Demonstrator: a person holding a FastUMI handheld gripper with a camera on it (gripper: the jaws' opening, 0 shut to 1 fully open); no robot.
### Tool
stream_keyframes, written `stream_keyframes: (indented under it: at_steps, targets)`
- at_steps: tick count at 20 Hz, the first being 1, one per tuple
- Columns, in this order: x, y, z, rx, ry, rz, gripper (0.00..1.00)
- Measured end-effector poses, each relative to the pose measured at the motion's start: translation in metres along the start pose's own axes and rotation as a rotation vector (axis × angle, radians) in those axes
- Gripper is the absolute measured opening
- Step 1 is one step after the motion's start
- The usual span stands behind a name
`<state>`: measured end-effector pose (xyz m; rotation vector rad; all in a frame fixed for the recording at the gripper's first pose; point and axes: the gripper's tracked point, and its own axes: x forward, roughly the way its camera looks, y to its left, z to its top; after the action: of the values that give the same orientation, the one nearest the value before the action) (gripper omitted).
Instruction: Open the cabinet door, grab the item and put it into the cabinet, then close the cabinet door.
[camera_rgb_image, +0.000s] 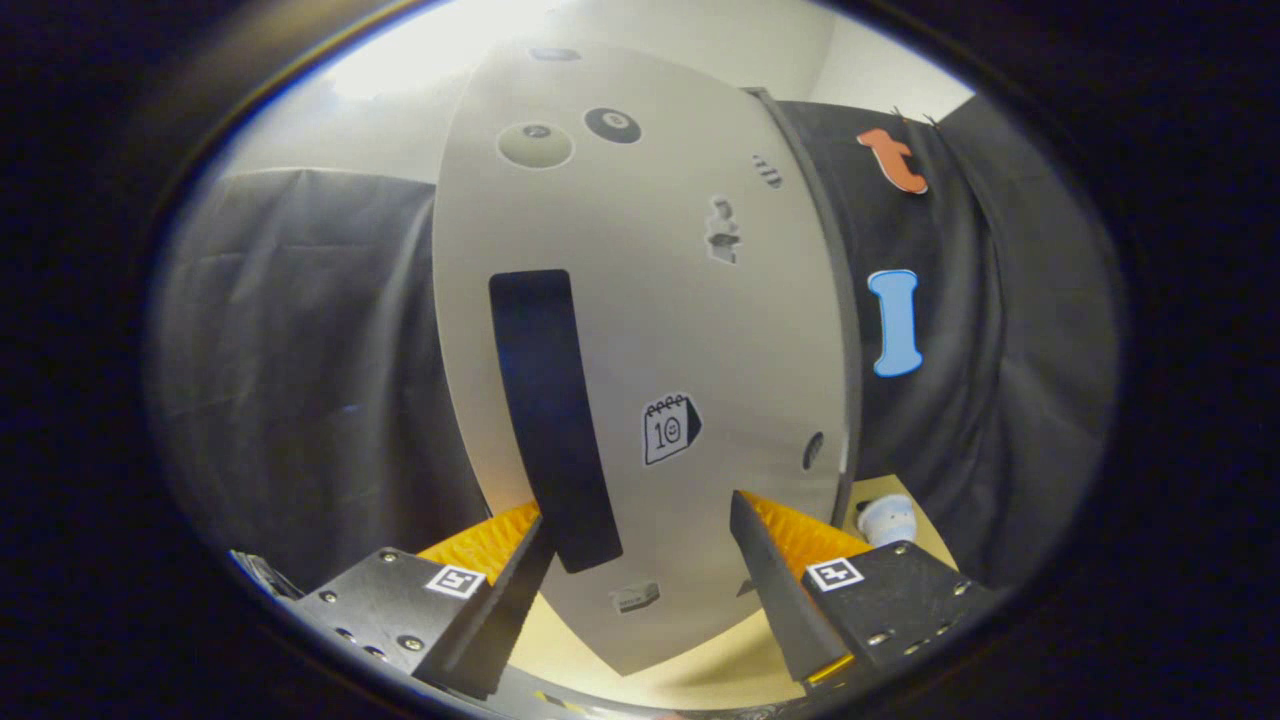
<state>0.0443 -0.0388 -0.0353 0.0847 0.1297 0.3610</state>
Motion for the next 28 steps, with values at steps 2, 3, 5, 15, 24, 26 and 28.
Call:
stream_keyframes:
  at_steps: [2,3,5,15,24,26,28]
  targets:
    - [0.031,0.018,0.001,-0.029,-0.012,-0.007,1.0]
    - [0.047,0.026,0.003,-0.04,-0.015,-0.011,1.0]
    - [0.068,0.038,0.004,-0.057,-0.021,-0.028,1.0]
    - [0.137,0.053,0.013,-0.106,-0.074,-0.121,1.0]
    - [0.155,0.049,0.014,-0.098,-0.105,-0.248,1.0]
    - [0.159,0.048,0.015,-0.094,-0.114,-0.263,1.0]
    - [0.16,0.047,0.014,-0.099,-0.121,-0.273,1.0]
